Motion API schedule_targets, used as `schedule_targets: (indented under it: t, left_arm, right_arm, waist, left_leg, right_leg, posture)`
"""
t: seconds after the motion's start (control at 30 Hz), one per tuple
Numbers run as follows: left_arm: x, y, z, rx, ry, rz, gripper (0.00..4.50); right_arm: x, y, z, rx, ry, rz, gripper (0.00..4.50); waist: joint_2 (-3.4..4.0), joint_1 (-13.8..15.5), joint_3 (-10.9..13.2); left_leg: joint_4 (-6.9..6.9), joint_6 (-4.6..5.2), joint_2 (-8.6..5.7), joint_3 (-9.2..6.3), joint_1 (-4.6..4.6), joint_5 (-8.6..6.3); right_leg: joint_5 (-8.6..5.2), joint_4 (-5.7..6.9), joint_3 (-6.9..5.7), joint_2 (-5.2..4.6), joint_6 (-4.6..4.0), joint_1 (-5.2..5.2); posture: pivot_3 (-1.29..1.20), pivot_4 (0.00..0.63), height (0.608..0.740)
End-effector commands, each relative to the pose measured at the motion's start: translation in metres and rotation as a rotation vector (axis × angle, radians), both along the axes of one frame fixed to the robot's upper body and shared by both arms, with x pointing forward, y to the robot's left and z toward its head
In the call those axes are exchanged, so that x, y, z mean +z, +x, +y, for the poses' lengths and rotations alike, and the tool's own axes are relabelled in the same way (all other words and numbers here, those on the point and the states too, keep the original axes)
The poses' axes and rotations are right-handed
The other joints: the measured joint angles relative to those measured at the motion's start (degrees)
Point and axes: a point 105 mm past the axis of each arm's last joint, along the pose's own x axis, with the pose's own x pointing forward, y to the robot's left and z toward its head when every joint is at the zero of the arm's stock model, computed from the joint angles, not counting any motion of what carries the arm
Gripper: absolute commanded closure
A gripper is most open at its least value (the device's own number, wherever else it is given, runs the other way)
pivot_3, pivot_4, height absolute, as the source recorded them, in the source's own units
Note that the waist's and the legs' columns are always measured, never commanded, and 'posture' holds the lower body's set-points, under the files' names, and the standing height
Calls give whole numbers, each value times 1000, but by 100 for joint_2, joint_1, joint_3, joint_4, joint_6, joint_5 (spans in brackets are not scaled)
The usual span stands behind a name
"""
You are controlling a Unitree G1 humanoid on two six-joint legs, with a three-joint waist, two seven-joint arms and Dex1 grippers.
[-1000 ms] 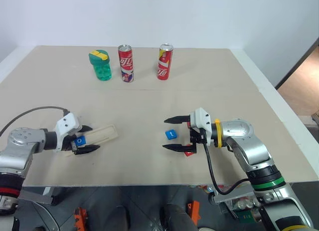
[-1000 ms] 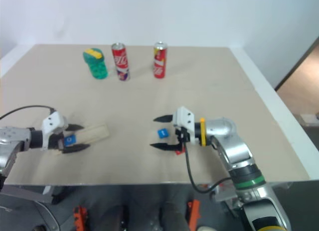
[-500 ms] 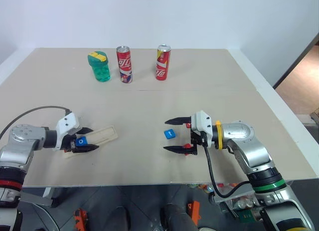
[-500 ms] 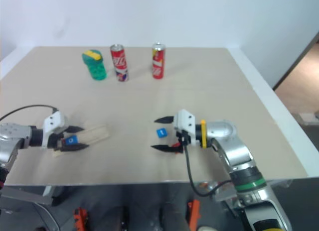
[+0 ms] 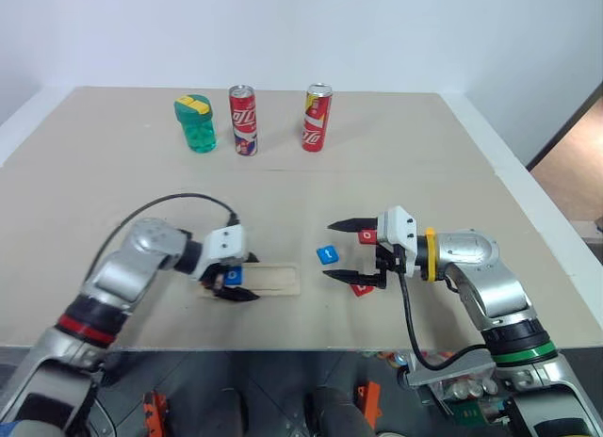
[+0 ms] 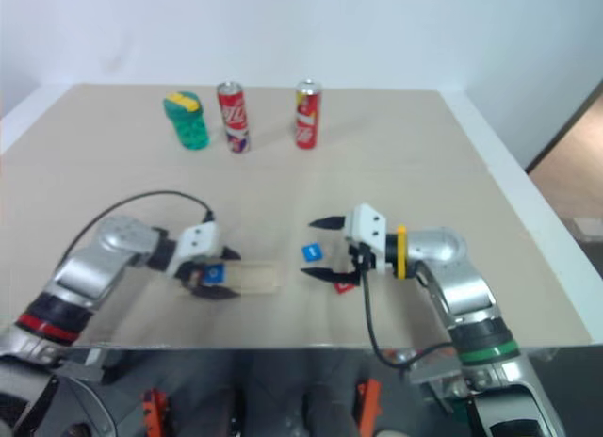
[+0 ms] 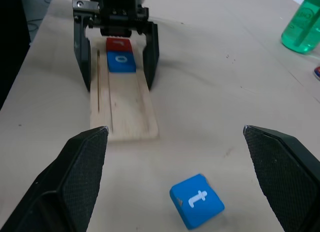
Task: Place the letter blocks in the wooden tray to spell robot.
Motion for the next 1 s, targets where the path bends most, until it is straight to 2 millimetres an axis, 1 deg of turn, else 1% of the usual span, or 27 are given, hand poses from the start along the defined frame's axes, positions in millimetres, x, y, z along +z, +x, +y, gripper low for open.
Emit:
schedule_targets:
  t: [0.03,0.17,0.23,0.33,0.37,0.43,0.47,0.5,0.57,0.67,0.83,0.93,1.0]
  left_arm:
    - [3,7,-13,-23,12,-18,1302]
    - [4,11,-22,-46,27,-30,1302]
    - [3,12,-21,-48,36,-30,1302]
    - [1,13,-18,-46,48,-30,1302]
    - [0,12,-17,-44,50,-26,802]
    - [2,10,-15,-37,46,-17,184]
    - [5,10,-15,-33,35,-25,80]
    - [7,9,-15,-30,27,-32,80]
    - [18,7,-15,-22,-12,-35,80]
    - [30,2,-14,-26,-46,-31,80]
    - [58,-22,-20,-68,-202,32,80]
    - [62,-38,-21,-78,-231,49,80]
    - [61,-42,-20,-50,-244,56,80]
  right_arm:
    - [12,2,-9,-32,17,-47,0]
    - [9,5,-19,-58,-1,-42,0]
    - [14,12,-24,-97,24,-31,0]
    - [17,17,-29,-108,12,-35,0]
    - [15,17,-33,-102,-20,-41,0]
    - [10,13,-42,-73,-75,-7,0]
    - [6,9,-46,-50,-102,30,0]
    - [5,6,-48,-34,-115,56,0]
    - [-1,0,-49,18,-167,82,0]
    - [-5,-4,-50,56,-203,105,0]
    - [-14,-8,-47,94,-203,119,0]
    - [-26,-9,-45,99,-212,120,0]
    - [-32,-8,-47,95,-219,110,0]
  waist:
    - [0,-4,0]
    - [0,-15,0]
    - [0,-18,0]
    - [0,-23,0]
    - [0,-23,0]
    - [1,-22,0]
    - [1,-21,0]
    - [1,-21,1]
    - [1,-24,1]
    - [3,-37,5]
    - [7,-30,8]
    - [7,-35,8]
    - [9,-31,9]
  left_leg:
    - [0,0,0,-1,0,0]
    - [1,0,-1,-4,-1,0]
    - [1,0,-1,-5,0,0]
    - [1,0,-1,-6,1,0]
    - [1,1,-1,-6,1,0]
    - [1,1,-1,-8,1,1]
    - [1,1,-1,-10,1,1]
    - [1,1,-1,-12,1,0]
    - [1,2,-2,-12,0,-1]
    - [0,5,0,-17,0,-2]
    - [2,5,3,-26,0,-2]
    - [4,5,2,-25,0,-2]
    - [3,5,1,-25,1,-2]
  right_leg:
    - [0,0,0,0,0,0]
    - [1,0,0,0,1,2]
    - [1,0,0,1,1,2]
    - [2,0,-1,1,0,2]
    - [2,0,-1,1,-1,2]
    - [2,0,-3,1,-1,3]
    - [2,0,-4,1,-1,5]
    - [0,0,-6,1,1,7]
    - [-2,-1,-6,0,1,7]
    - [-2,-1,-6,3,0,6]
    - [-2,1,-15,6,-3,7]
    - [-3,0,-15,2,0,11]
    - [-4,0,-14,2,0,11]
  posture:
    - [0,150,740]
    - [0,150,740]
    - [0,150,740]
    - [0,150,740]
    - [0,150,740]
    - [0,150,740]
    - [0,150,740]
    - [0,150,740]
    - [0,150,740]
    - [0,150,740]
    - [0,150,740]
    - [0,150,740]
    - [0,150,740]
